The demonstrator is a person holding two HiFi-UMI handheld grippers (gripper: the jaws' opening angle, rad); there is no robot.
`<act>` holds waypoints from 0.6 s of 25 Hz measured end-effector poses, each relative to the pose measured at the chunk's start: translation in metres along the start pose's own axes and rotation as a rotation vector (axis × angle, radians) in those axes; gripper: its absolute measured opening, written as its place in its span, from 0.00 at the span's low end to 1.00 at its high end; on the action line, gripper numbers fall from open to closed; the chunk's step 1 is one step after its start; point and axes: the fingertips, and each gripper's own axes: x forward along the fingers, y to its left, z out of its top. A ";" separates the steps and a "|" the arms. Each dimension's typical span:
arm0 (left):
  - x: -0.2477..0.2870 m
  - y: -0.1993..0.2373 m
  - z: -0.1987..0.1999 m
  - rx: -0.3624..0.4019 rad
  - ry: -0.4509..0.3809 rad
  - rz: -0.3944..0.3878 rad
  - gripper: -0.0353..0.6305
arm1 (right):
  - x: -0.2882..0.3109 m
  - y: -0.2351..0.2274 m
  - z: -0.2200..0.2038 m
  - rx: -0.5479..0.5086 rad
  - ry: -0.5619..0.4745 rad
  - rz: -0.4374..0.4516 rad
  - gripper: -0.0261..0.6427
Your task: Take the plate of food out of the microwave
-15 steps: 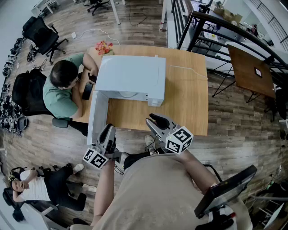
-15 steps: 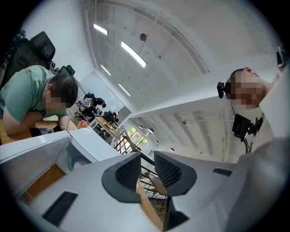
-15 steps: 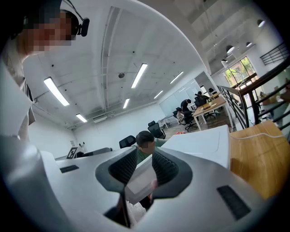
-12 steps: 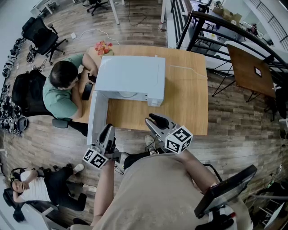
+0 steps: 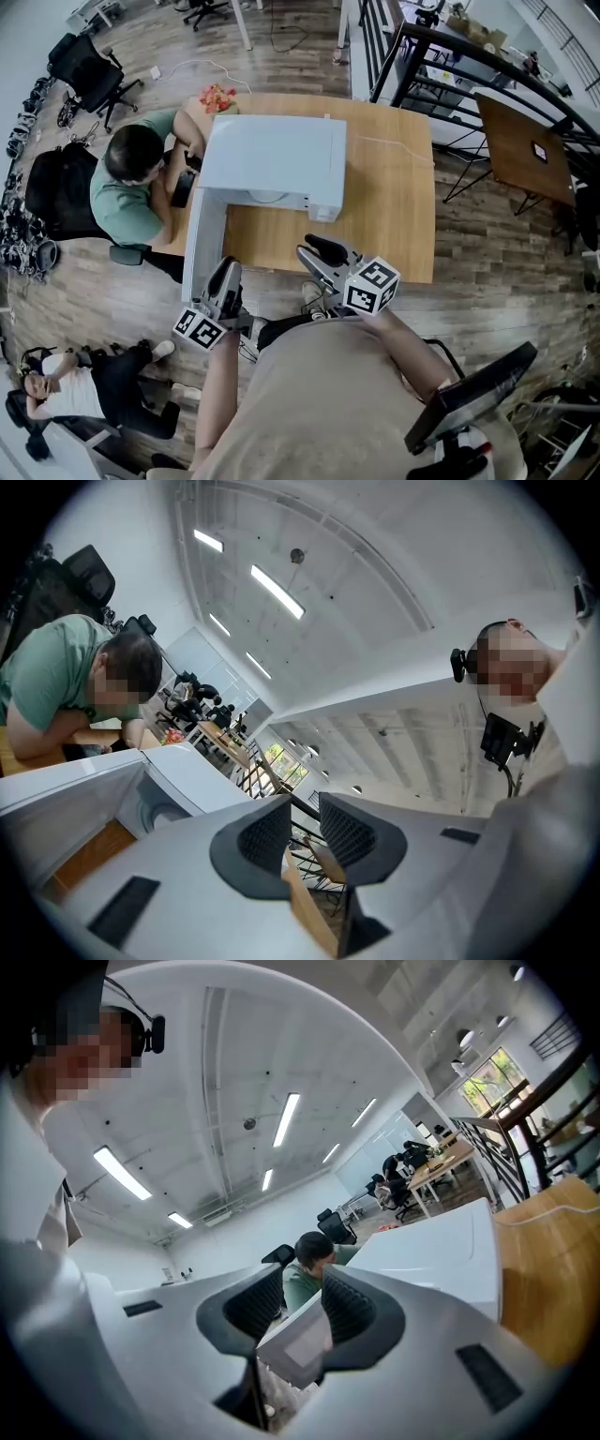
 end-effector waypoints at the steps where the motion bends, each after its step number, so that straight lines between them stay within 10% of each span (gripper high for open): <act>1: 0.000 0.000 0.000 0.000 0.001 0.001 0.19 | 0.000 0.000 0.001 -0.001 -0.001 0.002 0.21; 15: 0.012 0.003 -0.007 -0.009 0.031 0.004 0.19 | -0.001 -0.012 -0.001 0.008 0.025 -0.029 0.21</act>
